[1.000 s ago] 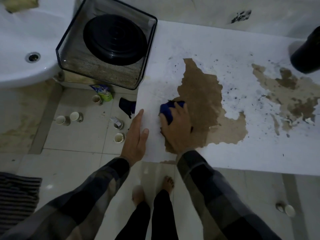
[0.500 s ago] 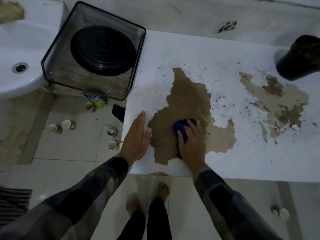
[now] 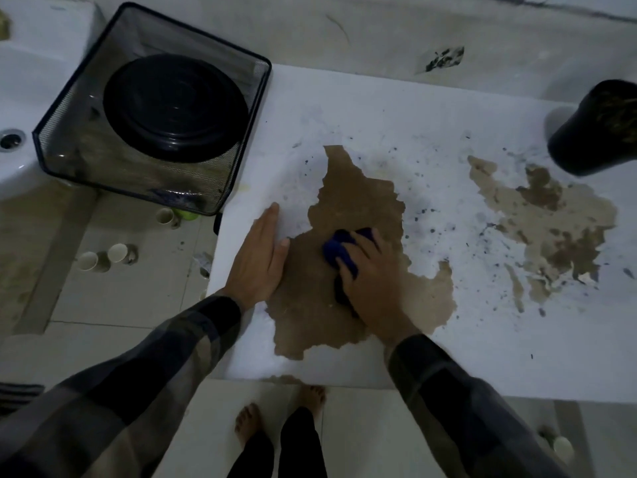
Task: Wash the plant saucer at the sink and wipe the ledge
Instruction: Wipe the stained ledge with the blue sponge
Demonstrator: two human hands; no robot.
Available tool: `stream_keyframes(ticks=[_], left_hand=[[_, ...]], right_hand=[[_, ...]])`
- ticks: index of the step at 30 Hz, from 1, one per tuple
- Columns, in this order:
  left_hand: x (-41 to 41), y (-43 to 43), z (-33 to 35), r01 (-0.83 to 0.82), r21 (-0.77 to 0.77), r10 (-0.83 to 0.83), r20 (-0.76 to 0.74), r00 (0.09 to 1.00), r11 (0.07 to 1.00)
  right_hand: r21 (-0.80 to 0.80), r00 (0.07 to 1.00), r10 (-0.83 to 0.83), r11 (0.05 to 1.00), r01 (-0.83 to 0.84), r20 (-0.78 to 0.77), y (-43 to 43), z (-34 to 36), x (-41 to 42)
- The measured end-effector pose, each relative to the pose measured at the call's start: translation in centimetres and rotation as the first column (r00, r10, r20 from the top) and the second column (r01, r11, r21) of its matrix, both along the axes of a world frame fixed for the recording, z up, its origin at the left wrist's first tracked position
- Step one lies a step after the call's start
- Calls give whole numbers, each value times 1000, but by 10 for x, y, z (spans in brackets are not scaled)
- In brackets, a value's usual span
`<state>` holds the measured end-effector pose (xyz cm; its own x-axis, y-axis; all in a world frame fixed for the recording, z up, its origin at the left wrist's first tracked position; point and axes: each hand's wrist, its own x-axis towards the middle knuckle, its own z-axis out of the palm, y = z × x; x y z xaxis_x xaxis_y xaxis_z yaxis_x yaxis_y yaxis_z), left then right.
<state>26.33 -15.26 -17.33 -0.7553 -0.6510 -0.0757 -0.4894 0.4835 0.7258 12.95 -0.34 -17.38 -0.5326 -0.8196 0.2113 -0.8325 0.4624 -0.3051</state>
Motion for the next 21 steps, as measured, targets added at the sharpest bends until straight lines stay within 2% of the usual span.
stream_keyframes(ticks=[3, 7, 10, 13, 16, 18, 21], left_hand=[[-9, -12, -2, 40, -55, -39, 8, 999, 998], [-13, -15, -11, 50, -162, -43, 43, 998, 985], [-15, -12, -13, 14, -187, -14, 1, 1000, 982], [-16, -13, -11, -66, -156, 51, -97, 994, 985], [-16, -17, -9, -164, -56, 151, -182, 972, 985], [-15, -16, -8, -173, -26, 165, -195, 967, 985], [-15, -15, -6, -165, 7, 163, -201, 966, 986]], right_hand=[[-104, 988, -130, 987, 121, -88, -1, 2, -50], [-21, 896, -415, 906, 423, 162, -30, 0, -132], [-18, 850, -469, 873, 487, 238, -71, 1, -178], [-46, 912, -308, 942, 332, 272, -124, 6, -177], [-74, 970, -45, 995, 64, 238, -161, 5, -131], [-84, 972, 120, 991, -105, 203, -160, 3, -97], [-56, 922, 353, 935, -349, 160, -122, -2, -57]])
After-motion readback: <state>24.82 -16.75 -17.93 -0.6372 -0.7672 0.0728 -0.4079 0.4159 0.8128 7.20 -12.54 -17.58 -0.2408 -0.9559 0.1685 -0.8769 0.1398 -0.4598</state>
